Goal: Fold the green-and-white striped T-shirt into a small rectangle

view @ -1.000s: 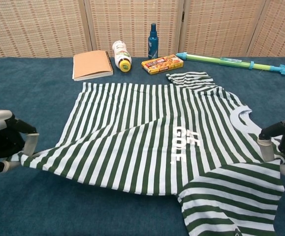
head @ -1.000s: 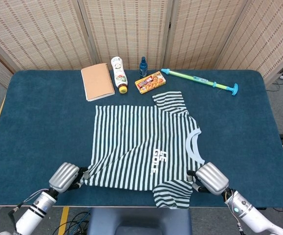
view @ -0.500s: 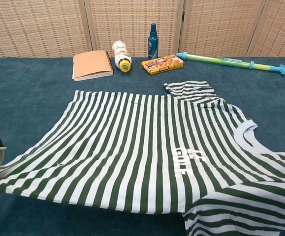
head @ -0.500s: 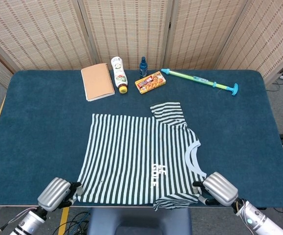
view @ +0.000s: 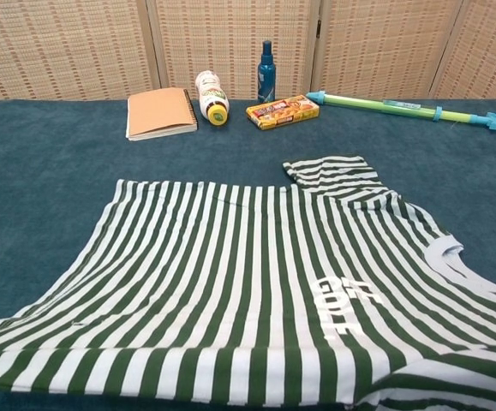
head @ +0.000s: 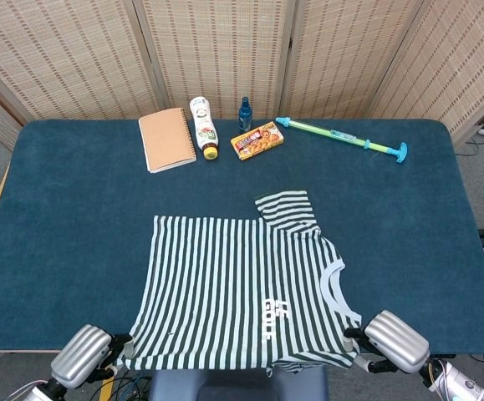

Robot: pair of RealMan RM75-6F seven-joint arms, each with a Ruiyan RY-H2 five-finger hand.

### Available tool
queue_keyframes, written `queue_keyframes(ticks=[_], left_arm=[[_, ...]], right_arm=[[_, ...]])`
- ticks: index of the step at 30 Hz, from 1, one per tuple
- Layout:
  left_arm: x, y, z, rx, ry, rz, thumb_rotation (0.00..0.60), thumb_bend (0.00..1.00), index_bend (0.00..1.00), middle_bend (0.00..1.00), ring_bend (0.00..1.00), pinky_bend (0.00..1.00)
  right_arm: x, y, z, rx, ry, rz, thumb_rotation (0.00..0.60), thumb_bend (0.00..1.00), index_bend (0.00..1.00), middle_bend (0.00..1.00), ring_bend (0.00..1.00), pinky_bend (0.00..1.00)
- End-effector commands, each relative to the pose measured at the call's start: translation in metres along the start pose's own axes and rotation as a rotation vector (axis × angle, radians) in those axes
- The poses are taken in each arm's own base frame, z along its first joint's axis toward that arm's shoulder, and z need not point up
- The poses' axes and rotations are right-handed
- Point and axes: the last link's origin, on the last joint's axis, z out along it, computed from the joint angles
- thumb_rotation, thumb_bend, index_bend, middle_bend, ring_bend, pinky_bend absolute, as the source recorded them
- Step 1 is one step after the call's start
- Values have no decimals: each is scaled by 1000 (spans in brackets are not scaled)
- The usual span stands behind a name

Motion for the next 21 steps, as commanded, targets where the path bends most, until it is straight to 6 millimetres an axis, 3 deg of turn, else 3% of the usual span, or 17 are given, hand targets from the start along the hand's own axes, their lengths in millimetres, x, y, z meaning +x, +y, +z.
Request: queue_keyframes(ticks=[1,13,21], left_arm=[[0,4,-9,-6,-3,-3,600,497,630,921,888,1000],[-3,12,-23,-34,-3,49,600,497,632,921,888,1000],[-4,12,-25,-47,-21,49,600,497,631,921,888,1000]], right_arm=[[-2,-2,-7,1,-10,2,600,494,741,1000,1000,1000],[-15,-6,-24,-6,0,9,600,495,746,1000,1000,1000],[-13,-7,-28,-14,21,-1,600,495,746,1000,1000,1000]])
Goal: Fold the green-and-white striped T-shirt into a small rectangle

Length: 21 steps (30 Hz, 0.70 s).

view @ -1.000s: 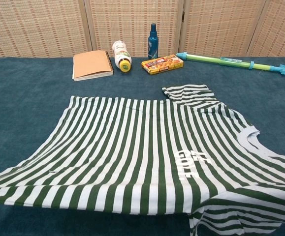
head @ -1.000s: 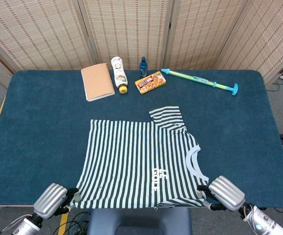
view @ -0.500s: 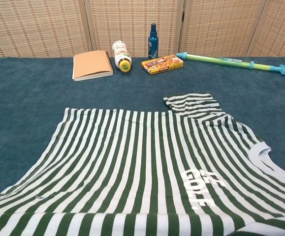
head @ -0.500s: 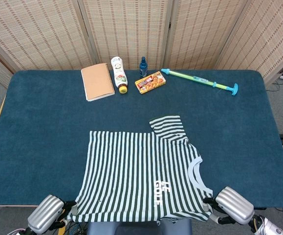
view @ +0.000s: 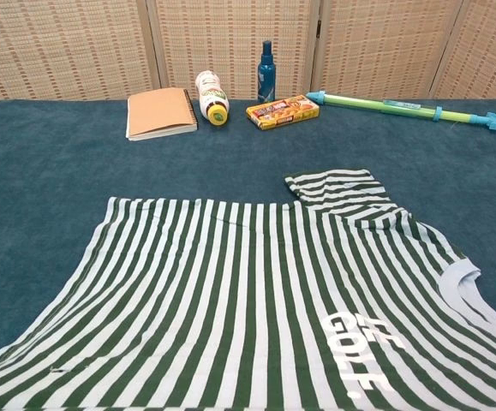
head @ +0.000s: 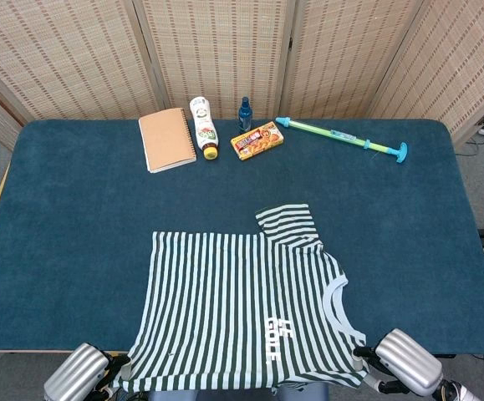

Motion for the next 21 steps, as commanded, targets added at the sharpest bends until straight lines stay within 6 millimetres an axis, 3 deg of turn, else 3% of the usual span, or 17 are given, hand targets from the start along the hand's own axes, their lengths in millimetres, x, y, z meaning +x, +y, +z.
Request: queue_keyframes(ticks=[1,8,21], left_arm=[[0,-3,4,8,0,6,600,497,630,921,888,1000],[6,-17,35,36,-3,24,600,497,621,921,888,1000],[19,-48,121,93,-9,120,600,497,623,921,888,1000]], right_arm=[[1,1,1,-4,17,-2,600,495,746,1000,1000,1000],[0,4,20,-26,67,-53,600,518,746,1000,1000,1000],[-5,16,79,-110,183,-144,600,558,746,1000,1000,1000]])
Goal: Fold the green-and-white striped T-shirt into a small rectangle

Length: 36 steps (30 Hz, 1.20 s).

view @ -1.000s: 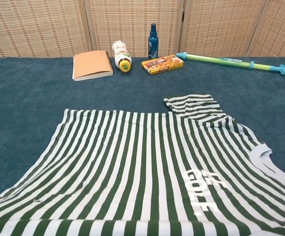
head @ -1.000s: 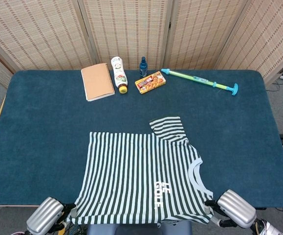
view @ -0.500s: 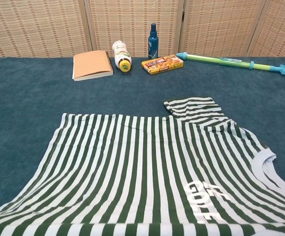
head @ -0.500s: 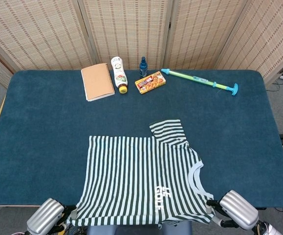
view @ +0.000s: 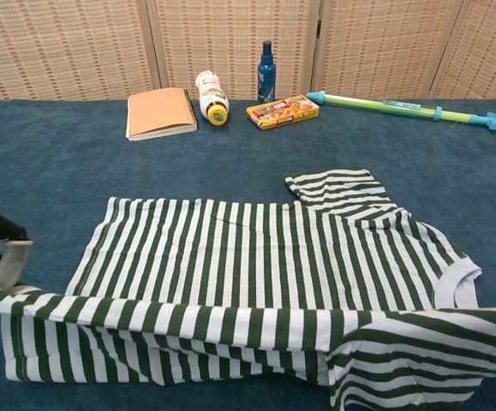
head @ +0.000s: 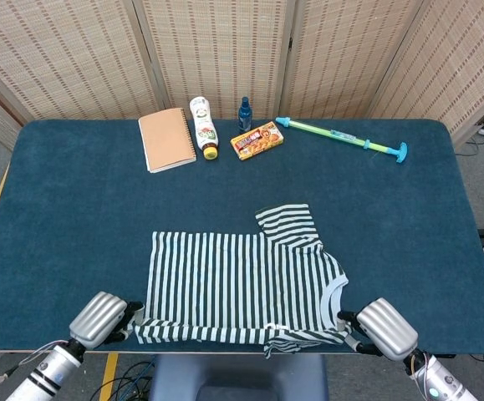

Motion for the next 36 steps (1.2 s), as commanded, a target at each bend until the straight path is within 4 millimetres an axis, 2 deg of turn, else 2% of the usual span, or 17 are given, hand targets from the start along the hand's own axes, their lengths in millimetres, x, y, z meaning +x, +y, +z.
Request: queue_keyframes(ticks=[1,9,14,27,36], left_arm=[[0,-5,27,12,-21,32,600,497,623,921,888,1000],[0,-23,72,81,-60,24,600,497,619,921,888,1000],[4,-35,91,125,-64,31,600,497,613,921,888,1000],[8,-51,116,189,-74,19,600,497,589,921,888,1000],[13,-53,130,184,-59,109,600,493,576,921,888,1000]], right_arm=[[-5,4,18,-35,31,-23,600,560,746,1000,1000,1000],[-8,12,52,-84,97,-100,600,565,746,1000,1000,1000],[-8,17,69,-103,119,-118,600,567,746,1000,1000,1000],[-13,22,108,-78,142,-181,600,568,746,1000,1000,1000],[-10,21,121,-33,176,-240,600,569,748,1000,1000,1000]])
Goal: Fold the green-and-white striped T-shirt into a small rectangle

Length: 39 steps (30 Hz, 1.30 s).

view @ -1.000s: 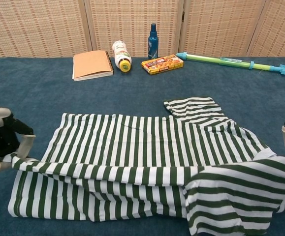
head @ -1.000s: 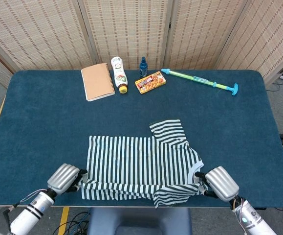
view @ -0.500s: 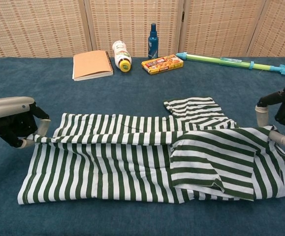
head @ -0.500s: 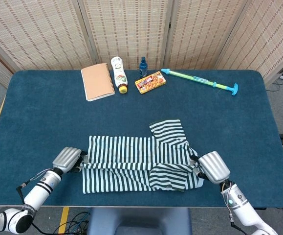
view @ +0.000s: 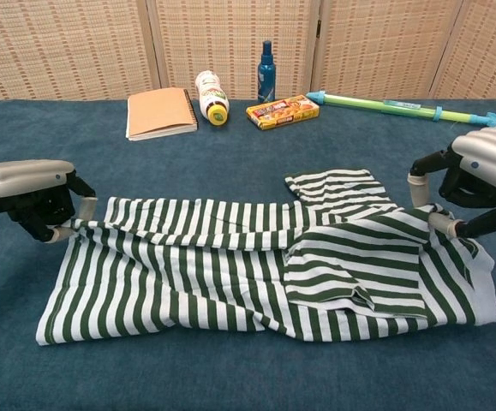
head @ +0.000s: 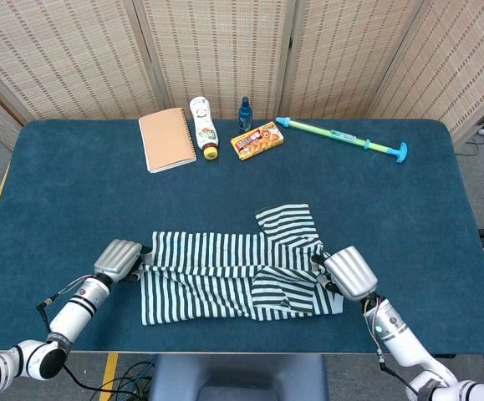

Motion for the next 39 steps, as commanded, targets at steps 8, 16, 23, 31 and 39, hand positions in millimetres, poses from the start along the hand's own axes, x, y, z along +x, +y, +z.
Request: queue_keyframes(ticks=[8,16,23,31,39], left_arm=[[2,0,14,14,2,12,600,493,575,920,888,1000],[5,-4,26,50,-4,7,600,493,554,919,887,1000],[7,-6,35,77,-13,1,600,493,545,918,886,1000],[6,-9,43,109,-22,-8,600,493,538,917,886,1000],[7,-12,50,133,-26,-16,600,492,532,917,886,1000]], right_arm=[[-2,4,7,-2,-1,-35,600,569,750,1000,1000,1000],[-2,6,13,-20,11,-46,600,569,751,1000,1000,1000],[-5,9,20,-38,9,-49,600,569,750,1000,1000,1000],[-7,12,22,-60,11,-56,600,569,750,1000,1000,1000],[-9,14,27,-81,14,-57,600,570,750,1000,1000,1000]])
